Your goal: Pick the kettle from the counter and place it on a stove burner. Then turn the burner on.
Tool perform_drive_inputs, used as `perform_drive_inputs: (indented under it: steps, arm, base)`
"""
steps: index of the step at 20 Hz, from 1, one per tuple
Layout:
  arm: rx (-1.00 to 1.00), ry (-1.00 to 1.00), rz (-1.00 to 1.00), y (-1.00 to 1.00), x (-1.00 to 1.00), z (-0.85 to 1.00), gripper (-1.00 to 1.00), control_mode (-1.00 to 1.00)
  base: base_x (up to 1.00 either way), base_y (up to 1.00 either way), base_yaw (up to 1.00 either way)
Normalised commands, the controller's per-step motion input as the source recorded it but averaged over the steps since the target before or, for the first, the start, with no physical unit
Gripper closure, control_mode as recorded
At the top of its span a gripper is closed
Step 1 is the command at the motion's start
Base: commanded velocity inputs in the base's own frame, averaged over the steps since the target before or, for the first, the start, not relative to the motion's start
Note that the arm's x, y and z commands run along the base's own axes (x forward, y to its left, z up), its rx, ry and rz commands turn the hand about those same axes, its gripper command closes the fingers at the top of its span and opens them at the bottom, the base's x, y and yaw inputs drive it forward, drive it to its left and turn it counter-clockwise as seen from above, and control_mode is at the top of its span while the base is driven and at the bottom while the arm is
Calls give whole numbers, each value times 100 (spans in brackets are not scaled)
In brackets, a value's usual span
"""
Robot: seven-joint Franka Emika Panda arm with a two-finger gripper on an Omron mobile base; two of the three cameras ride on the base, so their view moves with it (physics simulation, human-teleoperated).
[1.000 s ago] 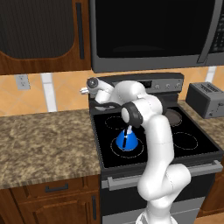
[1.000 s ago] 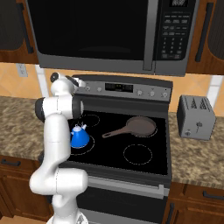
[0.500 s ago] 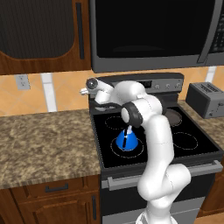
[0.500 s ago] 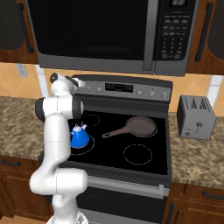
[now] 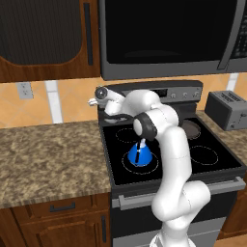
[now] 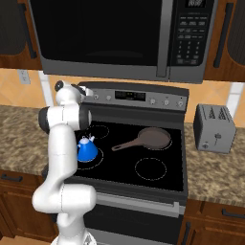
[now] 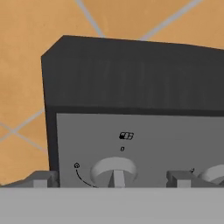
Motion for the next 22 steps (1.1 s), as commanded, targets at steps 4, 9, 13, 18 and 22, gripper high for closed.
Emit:
perform_drive_inputs:
  steps: [4,9,13,18,22]
  arm:
    - [0,0,-1,0,20,0,100,-100]
    - [0,0,0,0,21,0,100,-100]
    - [0,0,0,0,10,0,100,-100]
    - [0,0,2,-1,0,1,100,-100]
    - [-2,0,8,-3,0,2,100,-100]
  base:
    - [0,0,0]
    - [0,0,0]
    - [0,0,0]
    - [0,0,0]
    - [0,0,0]
